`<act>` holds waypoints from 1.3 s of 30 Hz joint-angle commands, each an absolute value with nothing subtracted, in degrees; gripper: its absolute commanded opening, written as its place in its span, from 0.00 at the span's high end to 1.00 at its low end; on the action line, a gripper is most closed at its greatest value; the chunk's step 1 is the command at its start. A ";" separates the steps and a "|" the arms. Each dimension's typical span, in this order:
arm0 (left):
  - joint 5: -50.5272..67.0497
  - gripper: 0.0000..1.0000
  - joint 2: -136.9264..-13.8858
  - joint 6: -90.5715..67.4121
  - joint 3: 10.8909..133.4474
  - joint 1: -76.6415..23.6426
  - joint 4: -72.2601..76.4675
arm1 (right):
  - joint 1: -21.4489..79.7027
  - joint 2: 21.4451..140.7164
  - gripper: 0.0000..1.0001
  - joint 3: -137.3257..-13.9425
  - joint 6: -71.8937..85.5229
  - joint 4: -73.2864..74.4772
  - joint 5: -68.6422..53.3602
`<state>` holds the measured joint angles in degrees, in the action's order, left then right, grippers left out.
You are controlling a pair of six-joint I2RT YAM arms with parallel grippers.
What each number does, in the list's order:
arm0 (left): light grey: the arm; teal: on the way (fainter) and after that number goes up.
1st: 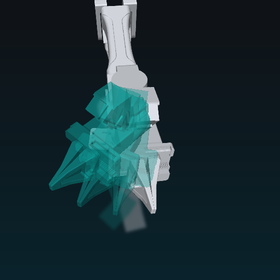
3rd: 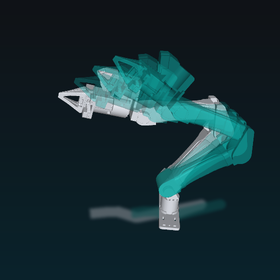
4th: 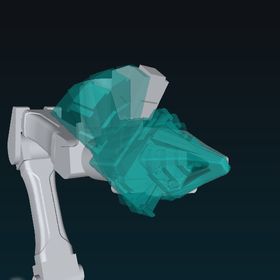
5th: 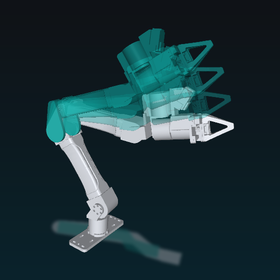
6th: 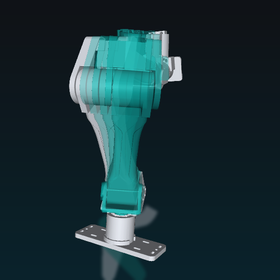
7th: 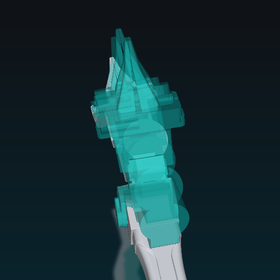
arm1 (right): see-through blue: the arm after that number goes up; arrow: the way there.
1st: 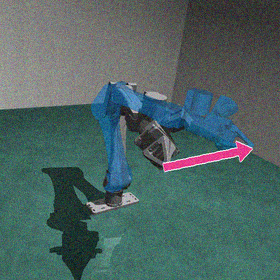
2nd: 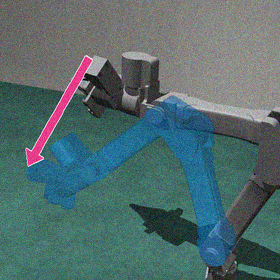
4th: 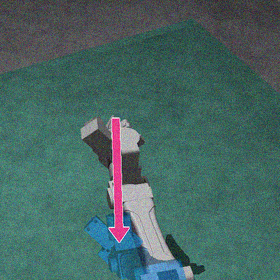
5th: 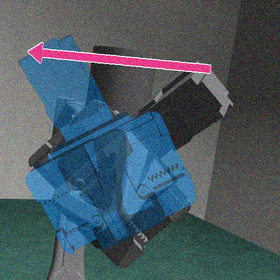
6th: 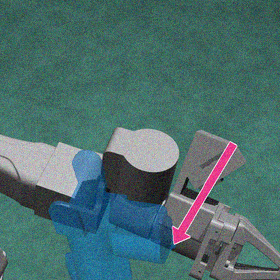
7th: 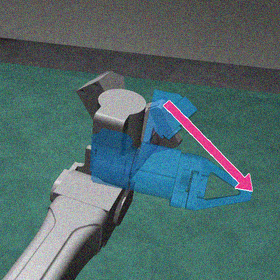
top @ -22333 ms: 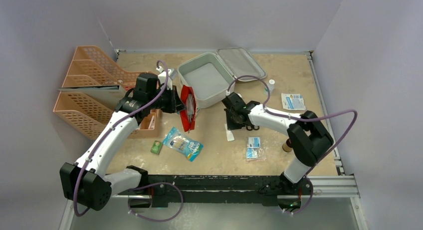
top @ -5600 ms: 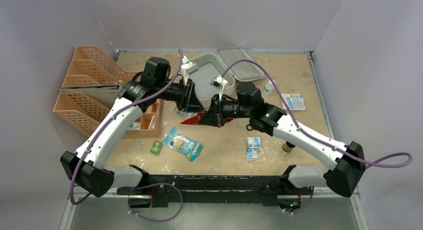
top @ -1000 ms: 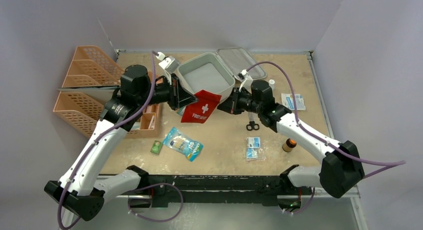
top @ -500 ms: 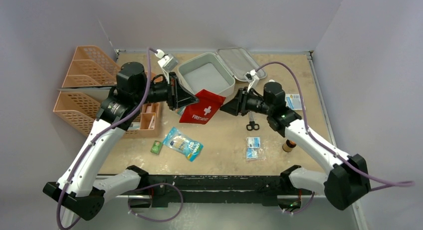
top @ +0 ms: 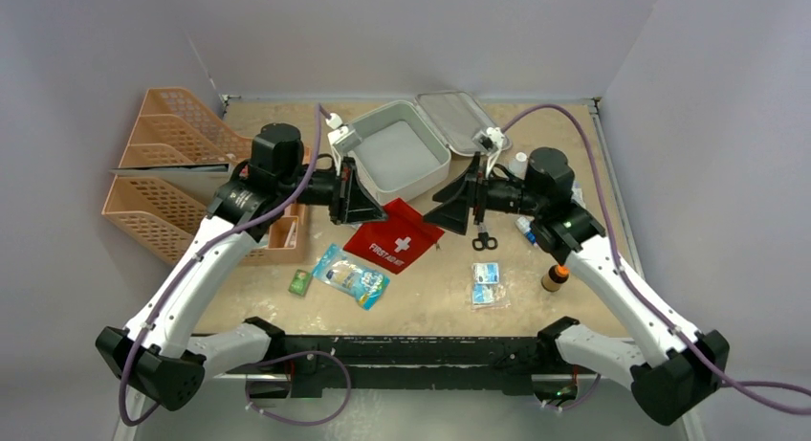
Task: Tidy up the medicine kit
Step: Zip the medicine pouch.
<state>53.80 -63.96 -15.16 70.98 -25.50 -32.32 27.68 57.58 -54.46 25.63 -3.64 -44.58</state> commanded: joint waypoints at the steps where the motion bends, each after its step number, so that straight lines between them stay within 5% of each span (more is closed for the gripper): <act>1: 61.65 1.00 -64.35 -13.19 70.22 -25.14 -29.68 | 27.67 63.78 0.17 -56.77 24.44 -3.52 -54.47; 8: 65.32 1.00 -66.05 -14.88 69.11 -25.15 -27.77 | 29.99 70.41 0.27 -54.02 34.21 -20.27 -62.89; 19: 55.78 0.97 -67.61 -14.29 73.75 -25.14 -31.21 | 30.59 69.52 0.98 -53.56 34.95 -18.76 -59.79; 25: 40.58 0.52 -66.58 -13.97 76.87 -25.14 -35.81 | 30.50 67.09 1.00 -54.63 32.70 -10.39 -51.14; 32: 25.85 0.42 -61.22 -18.40 73.85 -25.14 -32.53 | 30.41 63.25 1.00 -58.13 34.85 -2.87 -42.56; 39: 29.12 0.40 -59.89 -24.66 70.41 -25.14 -28.08 | 30.41 61.03 1.00 -59.78 45.17 -5.93 -34.59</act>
